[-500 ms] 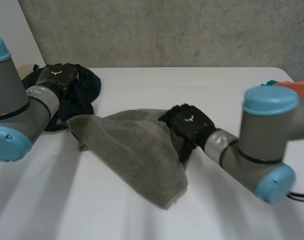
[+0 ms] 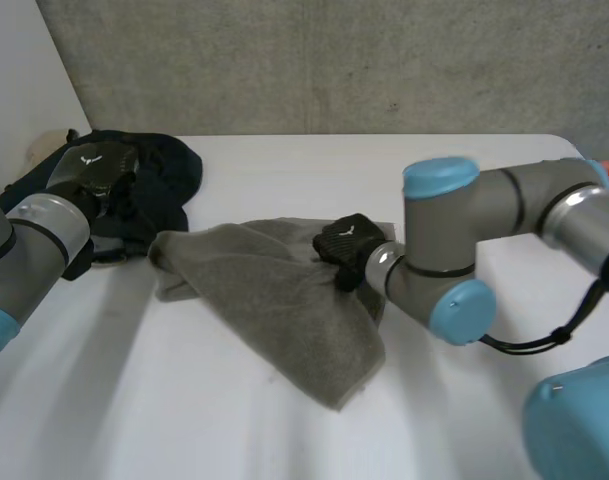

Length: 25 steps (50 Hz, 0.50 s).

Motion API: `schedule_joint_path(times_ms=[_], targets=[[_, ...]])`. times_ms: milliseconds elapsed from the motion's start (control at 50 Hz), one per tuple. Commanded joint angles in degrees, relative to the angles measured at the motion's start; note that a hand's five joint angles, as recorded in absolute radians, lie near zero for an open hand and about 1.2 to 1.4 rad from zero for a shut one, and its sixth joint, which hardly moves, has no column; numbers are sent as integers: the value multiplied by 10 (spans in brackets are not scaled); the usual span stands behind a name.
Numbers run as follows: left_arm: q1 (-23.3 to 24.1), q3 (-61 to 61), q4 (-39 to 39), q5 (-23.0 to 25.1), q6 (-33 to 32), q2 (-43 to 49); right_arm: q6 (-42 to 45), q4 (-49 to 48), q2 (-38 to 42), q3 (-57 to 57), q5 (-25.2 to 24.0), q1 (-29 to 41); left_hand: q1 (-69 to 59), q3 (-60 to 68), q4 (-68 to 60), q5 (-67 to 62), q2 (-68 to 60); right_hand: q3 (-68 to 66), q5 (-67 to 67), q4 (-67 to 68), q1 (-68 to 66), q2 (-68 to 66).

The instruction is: Fold the laundry.

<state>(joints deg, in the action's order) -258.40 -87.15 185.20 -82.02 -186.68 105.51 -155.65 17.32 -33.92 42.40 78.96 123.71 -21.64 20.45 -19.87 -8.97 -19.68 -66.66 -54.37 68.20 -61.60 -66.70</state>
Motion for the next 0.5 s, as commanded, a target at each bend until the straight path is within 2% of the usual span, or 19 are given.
schedule_joint_path(times_ms=[20, 40, 120, 200, 300, 340, 360, 400, 500], targets=[[3, 9, 0, 1, -2, 0, 20, 32, -181, 187, -6, -74, 25, -13, 7, -2, 6, -133, -156, 118, -184, -133], [4, 9, 0, 4, -3, 0, 40, 35, -222, 230, -10, -98, 32, -20, 14, 5, 12, -133, -156, 118, -184, -133], [10, 7, 0, 11, -4, 2, 120, 41, -298, 322, -19, -167, 44, -32, 26, 17, 24, -133, -156, 118, -184, -133], [15, 2, -1, 15, -9, 7, 225, 69, -334, 382, -28, -237, 49, -37, 31, 22, 29, -133, -156, 118, -184, -133], [21, -6, -1, 15, -21, 23, 335, 110, -338, 414, -40, -290, 49, -37, 31, 22, 29, -133, -156, 118, -184, -133], [25, -6, 0, 15, -26, 30, 353, 116, -333, 410, -44, -288, 49, -37, 31, 22, 29, 267, 244, -282, 216, 267], [29, -5, 2, 15, -32, 40, 348, 112, -322, 400, -43, -277, 49, -37, 31, 22, 29, 560, 537, -576, 510, 561], [32, -2, 3, 14, -37, 50, 324, 95, -317, 379, -40, -262, 49, -37, 31, 22, 29, 563, 540, -579, 513, 564], [42, 26, 4, 12, -63, 98, 150, 37, -309, 301, 0, -203, 49, -37, 31, 22, 29, 567, 544, -582, 516, 567]])
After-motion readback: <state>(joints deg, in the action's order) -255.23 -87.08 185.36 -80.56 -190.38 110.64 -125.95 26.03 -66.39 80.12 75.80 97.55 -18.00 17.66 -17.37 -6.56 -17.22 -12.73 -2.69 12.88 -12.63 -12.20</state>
